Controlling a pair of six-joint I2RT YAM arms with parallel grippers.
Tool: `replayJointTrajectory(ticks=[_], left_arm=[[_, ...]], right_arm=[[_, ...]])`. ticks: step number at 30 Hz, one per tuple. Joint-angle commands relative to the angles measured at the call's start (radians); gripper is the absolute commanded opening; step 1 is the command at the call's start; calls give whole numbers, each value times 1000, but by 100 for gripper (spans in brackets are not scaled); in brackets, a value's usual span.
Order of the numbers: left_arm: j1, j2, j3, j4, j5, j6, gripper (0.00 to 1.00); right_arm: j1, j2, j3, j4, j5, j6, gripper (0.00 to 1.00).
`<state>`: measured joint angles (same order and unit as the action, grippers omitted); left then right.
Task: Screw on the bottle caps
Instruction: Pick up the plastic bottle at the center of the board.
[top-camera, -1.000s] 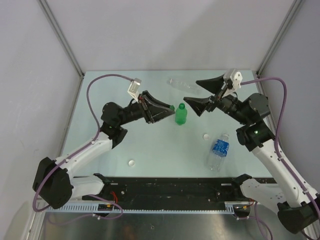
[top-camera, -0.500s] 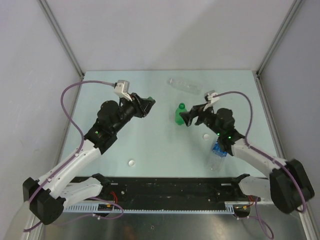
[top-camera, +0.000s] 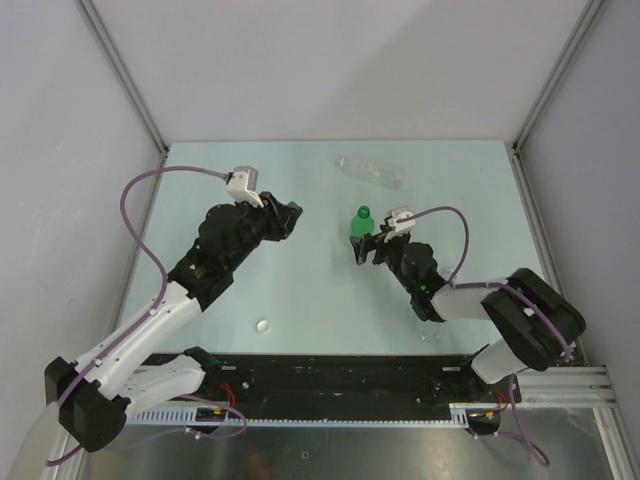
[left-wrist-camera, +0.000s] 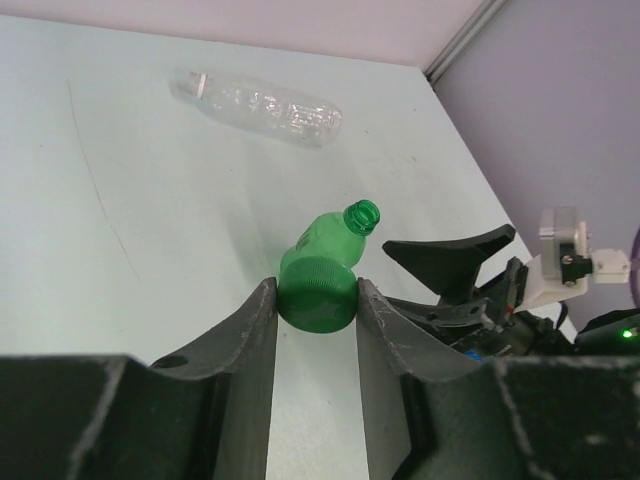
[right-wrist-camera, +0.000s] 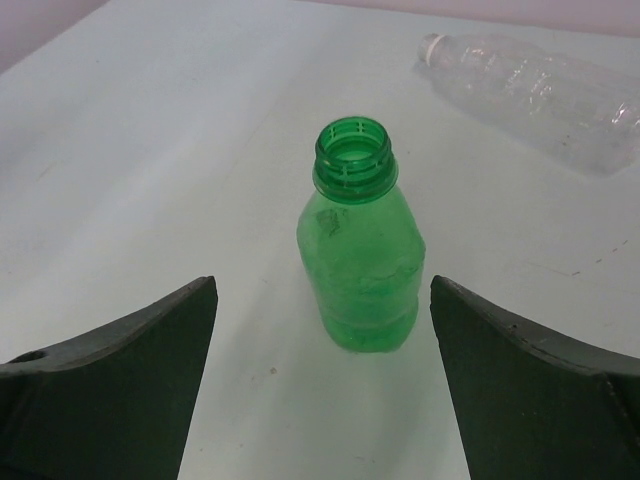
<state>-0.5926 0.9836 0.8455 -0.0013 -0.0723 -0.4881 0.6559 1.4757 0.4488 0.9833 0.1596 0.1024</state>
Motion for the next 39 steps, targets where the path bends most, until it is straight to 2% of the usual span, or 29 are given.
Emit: replayJointTrajectory(ticks=[1, 10, 14, 21, 31, 39], left_arm=[[3, -11, -10, 15, -14, 32, 24], [4, -57, -44, 15, -29, 63, 24], [4, -59, -41, 14, -19, 66, 24], [3, -69, -46, 16, -11, 67, 24], [5, -88, -45, 18, 6, 83, 25], [4, -90, -38, 23, 13, 109, 25]], right_arm=[[16, 105, -8, 256, 96, -20, 91], [20, 298, -8, 478, 113, -1, 90], [22, 314, 10, 476, 117, 7, 89], [40, 357, 43, 405, 126, 120, 88], [32, 430, 143, 264, 159, 192, 91], [33, 467, 265, 47, 225, 213, 94]])
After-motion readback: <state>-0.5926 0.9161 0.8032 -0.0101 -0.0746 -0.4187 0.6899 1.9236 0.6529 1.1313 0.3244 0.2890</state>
